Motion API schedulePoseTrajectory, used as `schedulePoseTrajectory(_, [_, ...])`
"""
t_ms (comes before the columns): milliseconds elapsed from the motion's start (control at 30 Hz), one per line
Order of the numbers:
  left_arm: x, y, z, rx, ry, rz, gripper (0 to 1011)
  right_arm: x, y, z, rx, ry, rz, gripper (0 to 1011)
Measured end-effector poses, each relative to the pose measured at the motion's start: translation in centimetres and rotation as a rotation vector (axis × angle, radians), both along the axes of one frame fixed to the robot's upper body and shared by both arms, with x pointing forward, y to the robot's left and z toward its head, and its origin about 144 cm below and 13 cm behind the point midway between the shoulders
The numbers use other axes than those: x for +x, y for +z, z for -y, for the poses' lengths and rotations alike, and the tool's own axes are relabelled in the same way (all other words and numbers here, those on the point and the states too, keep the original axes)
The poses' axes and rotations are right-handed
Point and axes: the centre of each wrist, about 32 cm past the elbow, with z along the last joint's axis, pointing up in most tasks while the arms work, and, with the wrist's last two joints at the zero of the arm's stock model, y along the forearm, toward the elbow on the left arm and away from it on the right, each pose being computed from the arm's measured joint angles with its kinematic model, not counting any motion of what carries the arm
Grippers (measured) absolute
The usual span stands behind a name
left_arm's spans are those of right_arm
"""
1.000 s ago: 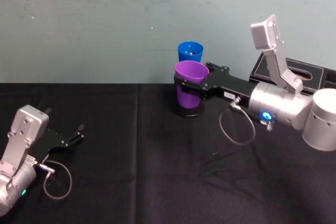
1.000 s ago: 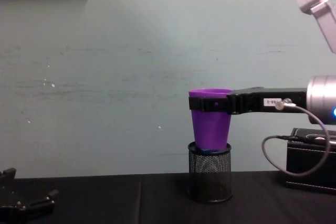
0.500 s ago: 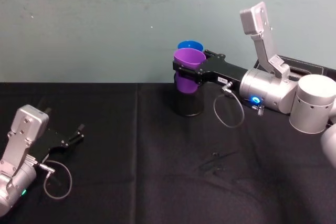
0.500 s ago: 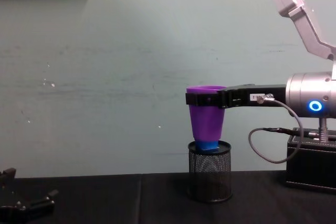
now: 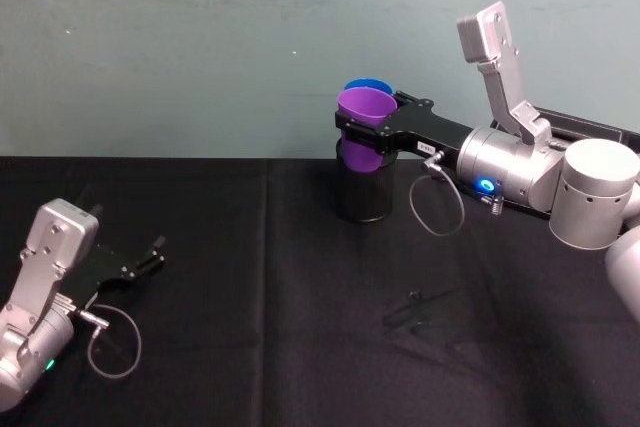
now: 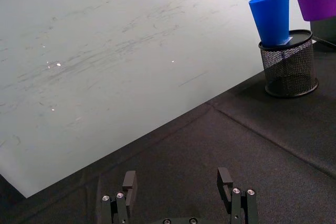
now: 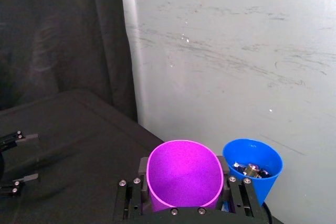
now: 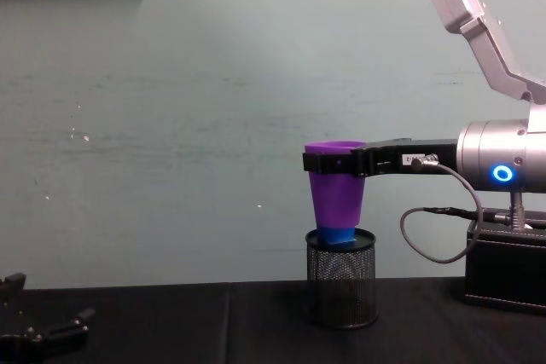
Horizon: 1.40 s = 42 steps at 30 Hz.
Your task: Pick up one cup with a gripper and tap it against the other cup.
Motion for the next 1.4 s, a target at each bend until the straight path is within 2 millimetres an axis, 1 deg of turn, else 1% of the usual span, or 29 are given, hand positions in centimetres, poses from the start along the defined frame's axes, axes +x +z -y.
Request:
schedulePoseTrajectory(800, [0.0, 0.0, 0.0, 0.000, 0.000, 0.000, 1005, 0.7, 0.4, -0.2, -0.013, -0.025, 0.015, 741])
schedulePoseTrajectory(1400, [0.0, 0.0, 0.0, 0.000, 0.000, 0.000, 1004, 1.1, 0.1, 0.0, -0.008, -0.051, 0.003, 741])
